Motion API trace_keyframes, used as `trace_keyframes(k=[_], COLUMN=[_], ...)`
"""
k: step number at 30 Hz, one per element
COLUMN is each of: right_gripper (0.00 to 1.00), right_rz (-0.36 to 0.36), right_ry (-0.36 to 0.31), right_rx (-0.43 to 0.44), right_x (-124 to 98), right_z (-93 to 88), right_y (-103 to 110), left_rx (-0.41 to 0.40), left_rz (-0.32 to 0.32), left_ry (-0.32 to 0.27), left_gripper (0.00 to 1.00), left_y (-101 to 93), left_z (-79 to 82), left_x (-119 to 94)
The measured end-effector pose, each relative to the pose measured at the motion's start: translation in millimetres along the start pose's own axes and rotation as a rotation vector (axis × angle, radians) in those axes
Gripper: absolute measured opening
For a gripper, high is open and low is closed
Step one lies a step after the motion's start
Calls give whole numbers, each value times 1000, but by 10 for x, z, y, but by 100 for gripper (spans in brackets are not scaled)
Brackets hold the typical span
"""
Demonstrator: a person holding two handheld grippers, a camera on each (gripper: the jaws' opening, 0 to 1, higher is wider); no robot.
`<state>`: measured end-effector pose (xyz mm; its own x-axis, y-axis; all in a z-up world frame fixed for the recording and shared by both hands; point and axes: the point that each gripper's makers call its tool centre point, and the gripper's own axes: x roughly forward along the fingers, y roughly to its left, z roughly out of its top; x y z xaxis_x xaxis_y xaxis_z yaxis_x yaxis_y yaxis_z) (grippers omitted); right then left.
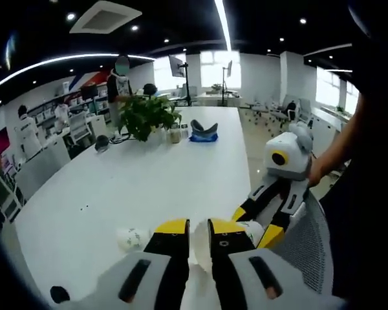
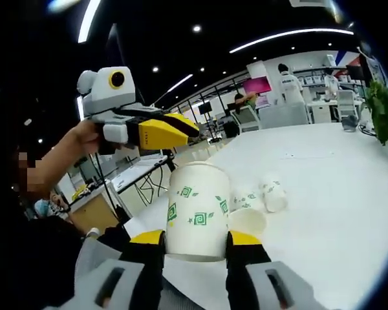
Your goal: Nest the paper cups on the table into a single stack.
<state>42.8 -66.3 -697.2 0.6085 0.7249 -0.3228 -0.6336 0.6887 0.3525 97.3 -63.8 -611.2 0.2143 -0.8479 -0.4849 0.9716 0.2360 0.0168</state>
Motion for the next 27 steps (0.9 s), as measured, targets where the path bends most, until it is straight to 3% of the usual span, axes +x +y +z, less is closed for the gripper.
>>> trace_keyframes(k=[4, 12, 19, 27], right_gripper=[36, 36, 36, 36], right_rz=[-5, -17, 6, 11], right_ry=[1, -11, -53, -89], right_rx=[-14, -43, -87, -112], right_x=[-17, -50, -76, -100], right_z=[-3, 29, 123, 194], right_y=[-12, -39, 32, 51], left_rx=[-26, -79, -109, -124], left_rz=[-7, -107, -211, -271], left_ry=[6, -2, -52, -66], left_gripper=[9, 10, 7, 1], left_y=[44, -87, -215, -288], left_z=[-55, -141, -112, -92], left_x=[-52, -42, -29, -58])
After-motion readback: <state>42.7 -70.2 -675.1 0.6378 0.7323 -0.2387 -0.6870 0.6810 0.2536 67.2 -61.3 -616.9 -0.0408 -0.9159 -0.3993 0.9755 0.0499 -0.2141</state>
